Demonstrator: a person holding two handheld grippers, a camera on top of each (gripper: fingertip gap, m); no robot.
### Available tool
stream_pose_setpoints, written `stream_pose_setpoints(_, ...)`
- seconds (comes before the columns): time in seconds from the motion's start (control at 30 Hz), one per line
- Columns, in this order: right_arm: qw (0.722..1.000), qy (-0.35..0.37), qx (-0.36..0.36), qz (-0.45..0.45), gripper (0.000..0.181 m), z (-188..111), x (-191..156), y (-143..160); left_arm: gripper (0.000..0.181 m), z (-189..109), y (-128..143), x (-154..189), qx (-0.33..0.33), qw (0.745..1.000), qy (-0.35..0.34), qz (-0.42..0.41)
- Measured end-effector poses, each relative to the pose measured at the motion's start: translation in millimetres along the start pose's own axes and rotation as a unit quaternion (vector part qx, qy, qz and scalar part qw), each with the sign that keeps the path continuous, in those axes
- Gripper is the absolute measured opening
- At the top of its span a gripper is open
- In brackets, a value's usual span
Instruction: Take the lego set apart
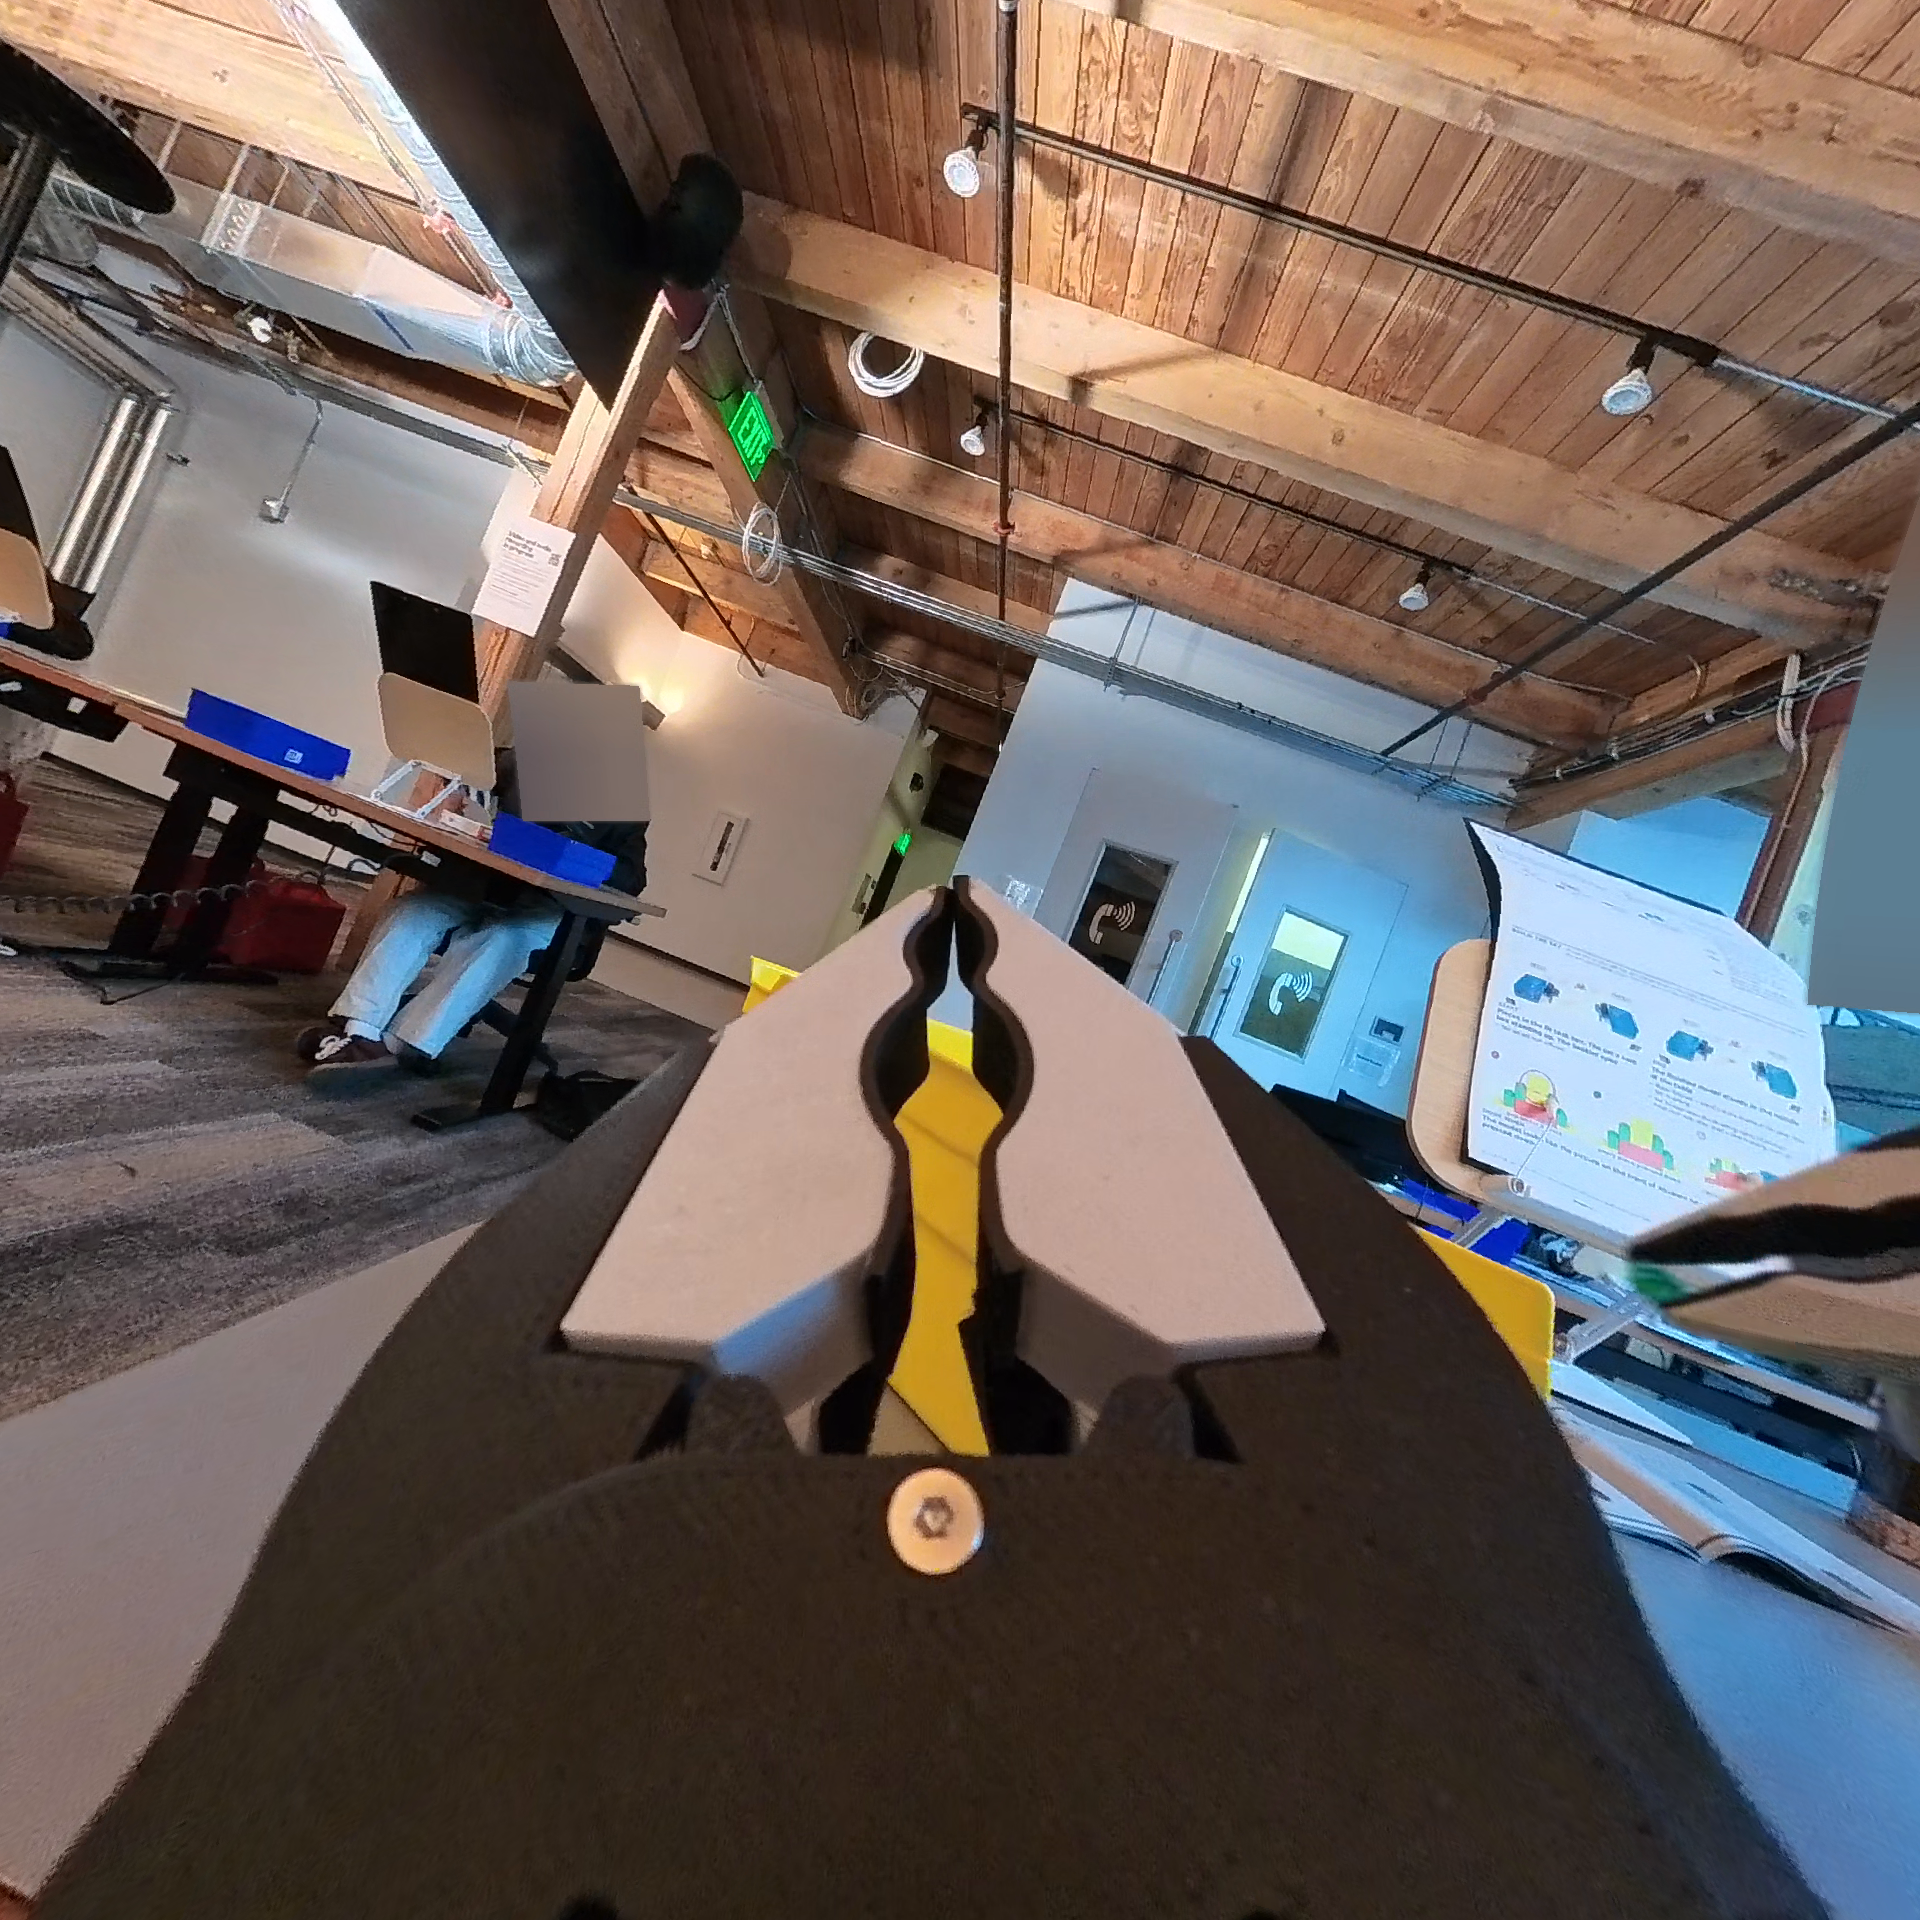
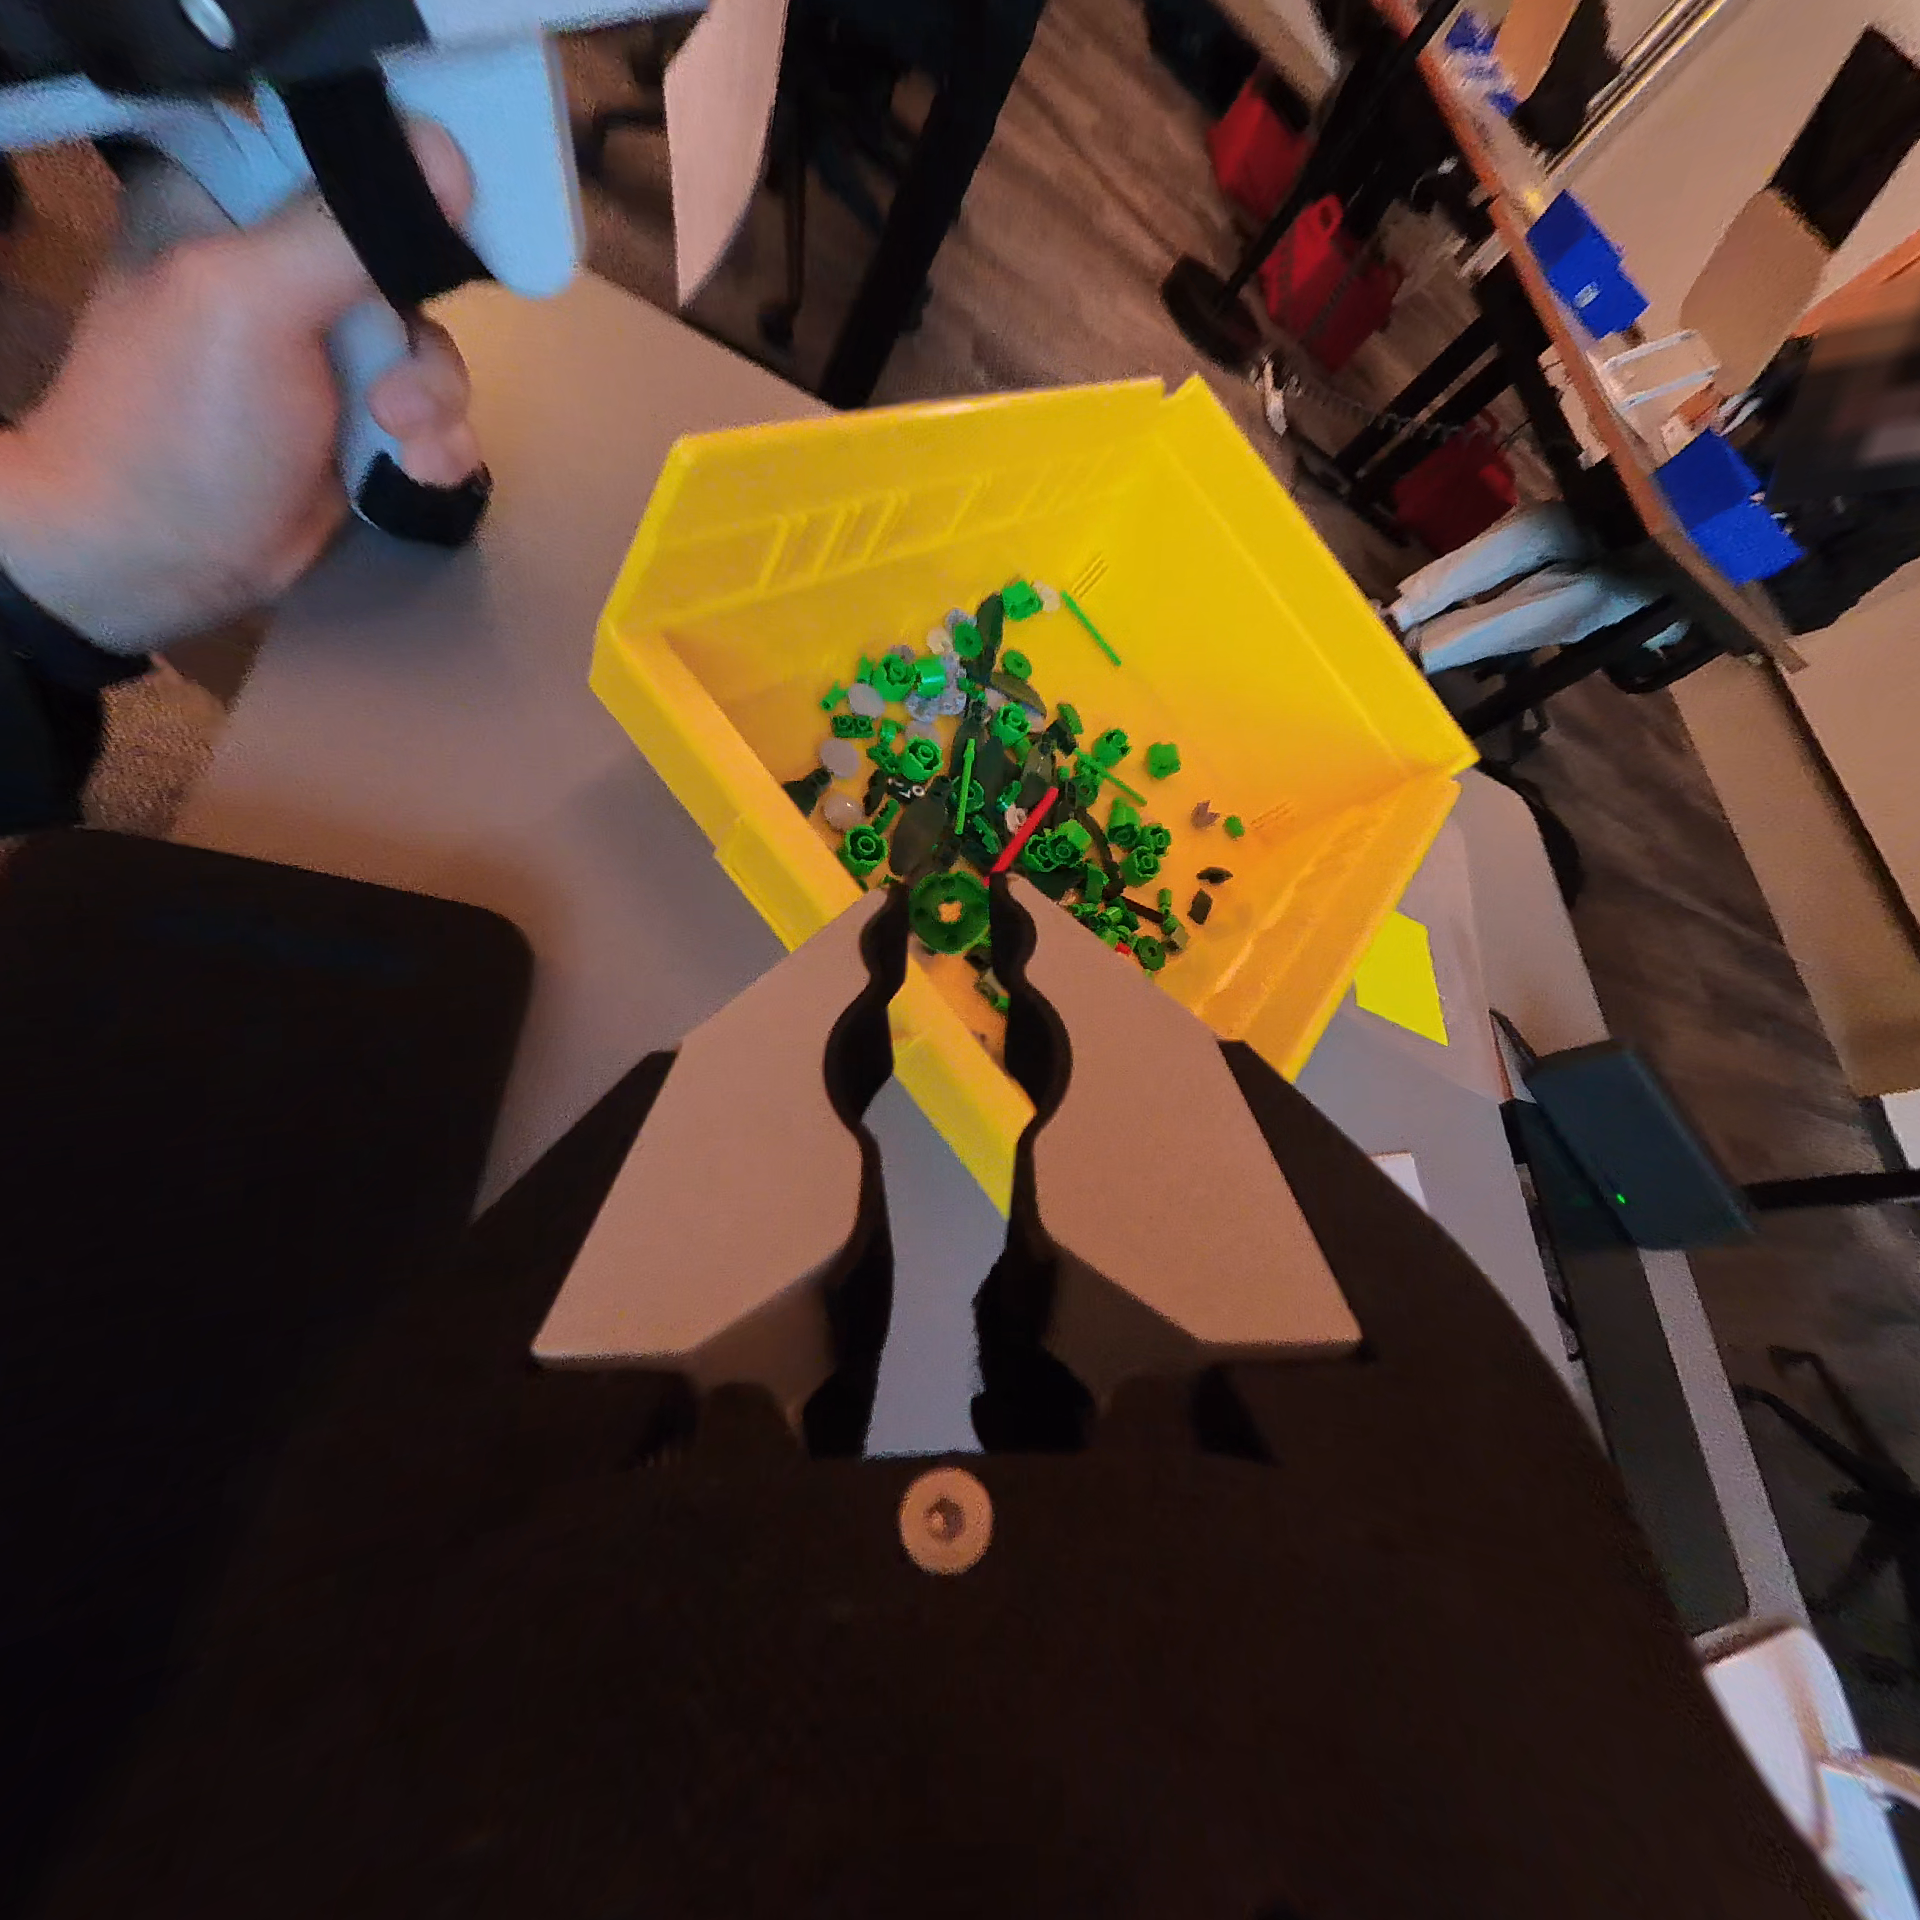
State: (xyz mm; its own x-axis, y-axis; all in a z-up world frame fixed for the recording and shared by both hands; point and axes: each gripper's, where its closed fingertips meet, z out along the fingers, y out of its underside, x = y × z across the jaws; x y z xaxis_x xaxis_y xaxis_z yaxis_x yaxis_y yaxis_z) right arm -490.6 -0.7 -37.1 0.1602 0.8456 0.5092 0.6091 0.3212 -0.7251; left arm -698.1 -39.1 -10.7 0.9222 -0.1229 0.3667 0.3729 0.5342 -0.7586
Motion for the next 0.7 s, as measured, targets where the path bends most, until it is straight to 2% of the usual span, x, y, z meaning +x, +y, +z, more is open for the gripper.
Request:
stream_pose_setpoints(0.07, 1.000, -0.011, -0.028, -0.003, 0.015, 28, 6, 3, 0.000, 0, 0, 1, -0.001, 1.000, 0.003, 0.002)
stream_pose_setpoints(0.1, 0.999, -0.009, -0.037, 0.008, 0.025, 43, 13, 6, 0.000, 0, 0, 2, -0.001, 1.000, 0.004, 0.003)
stream_pose_setpoints(0.13, 0.998, -0.008, -0.049, 0.025, 0.046, 56, 19, 10, 0.000, 0, 0, 2, 0.000, 1.000, 0.005, 0.003)
stream_pose_setpoints(0.17, 0.997, -0.001, -0.067, 0.048, 0.052, 67, 27, 16, 0.000, 0, 0, 2, 0.001, 1.000, 0.006, 0.004)
stream_pose_setpoints(0.27, 0.991, -0.001, -0.105, 0.082, 0.038, 62, 33, 37, 0.000, 0, 0, 2, -0.001, 1.000, 0.009, 0.001)
stream_pose_setpoints(0.37, 0.993, 0.032, -0.090, 0.074, 0.033, 24, 31, 50, 0.000, 4, 4, 2, -0.020, 1.000, 0.012, -0.001)
stream_pose_setpoints(0.47, 0.982, 0.120, -0.138, 0.055, 0.033, -31, 39, 83, 0.000, 13, -5, 18, -0.047, 0.998, 0.042, -0.019)
stream_pose_setpoints(0.6, 0.936, 0.245, -0.231, 0.103, 0.034, -109, 54, 140, 0.000, 24, -18, 78, -0.097, 0.988, 0.113, 0.031)
stream_pose_setpoints(0.7, 0.893, 0.309, -0.293, 0.143, 0.041, -157, 59, 175, 0.000, 21, 3, 149, -0.155, 0.959, 0.231, 0.059)
